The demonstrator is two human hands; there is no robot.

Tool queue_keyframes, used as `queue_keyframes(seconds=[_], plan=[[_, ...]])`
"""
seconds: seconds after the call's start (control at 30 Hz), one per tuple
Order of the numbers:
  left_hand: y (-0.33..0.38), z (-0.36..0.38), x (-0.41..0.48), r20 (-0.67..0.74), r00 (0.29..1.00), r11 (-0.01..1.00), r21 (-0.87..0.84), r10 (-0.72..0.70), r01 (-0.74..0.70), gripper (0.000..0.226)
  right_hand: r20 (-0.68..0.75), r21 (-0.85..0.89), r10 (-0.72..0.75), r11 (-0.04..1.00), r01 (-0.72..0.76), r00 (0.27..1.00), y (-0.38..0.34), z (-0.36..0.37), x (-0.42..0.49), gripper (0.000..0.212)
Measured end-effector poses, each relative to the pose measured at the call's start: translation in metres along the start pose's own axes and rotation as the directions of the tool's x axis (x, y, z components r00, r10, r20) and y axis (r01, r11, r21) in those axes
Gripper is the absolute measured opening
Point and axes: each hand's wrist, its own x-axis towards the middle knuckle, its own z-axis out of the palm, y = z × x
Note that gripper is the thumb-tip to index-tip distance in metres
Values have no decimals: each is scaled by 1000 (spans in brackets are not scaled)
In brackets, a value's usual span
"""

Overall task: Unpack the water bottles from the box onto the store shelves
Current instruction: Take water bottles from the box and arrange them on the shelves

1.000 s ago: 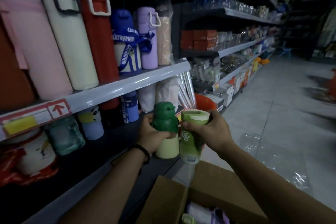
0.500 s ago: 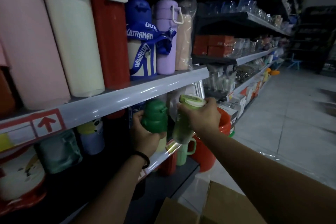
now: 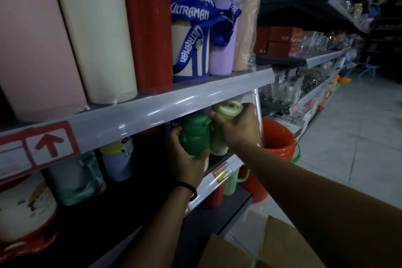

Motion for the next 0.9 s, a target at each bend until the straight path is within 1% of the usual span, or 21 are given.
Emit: queue_keyframes(seconds=[0.17, 0.27, 0.37, 0.43, 0.5, 0.6, 0.67, 0.77, 0.9], plan=[[-1, 2, 0, -12, 1000, 998, 63, -9, 10, 94, 6, -108, -52, 993, 52, 999, 14, 13, 1, 76], [-8, 1, 0, -7, 1000, 998, 64, 7, -6, 95, 106, -162, -71, 983, 87, 992, 14, 12, 3, 71], [-13, 1, -3, -21, 999, 996, 83, 25, -23, 96, 230, -193, -56, 976, 102, 972, 13, 5, 6, 79], [-12, 1, -8, -42, 999, 994, 104, 25, -20, 96, 278, -226, -77, 963, 144, 957, 16, -1, 7, 83], [-12, 3, -13, -46, 999, 991, 132, 27, -20, 97, 273, -254, -116, 949, 188, 955, 22, -8, 6, 84], [-10, 6, -16, -72, 997, 987, 161, -8, 20, 98, 236, -219, -145, 956, 198, 961, 32, -16, 5, 82], [-7, 8, -18, -86, 996, 983, 173, -39, 54, 98, 280, -216, -157, 951, 222, 947, 36, -18, 5, 85], [-8, 12, -21, -103, 994, 979, 199, -20, 40, 99, 327, -186, -157, 956, 226, 932, 38, -16, 10, 93], [-9, 15, -22, -131, 991, 971, 233, -14, 45, 100, 270, -193, -204, 946, 261, 941, 44, -11, 8, 92]])
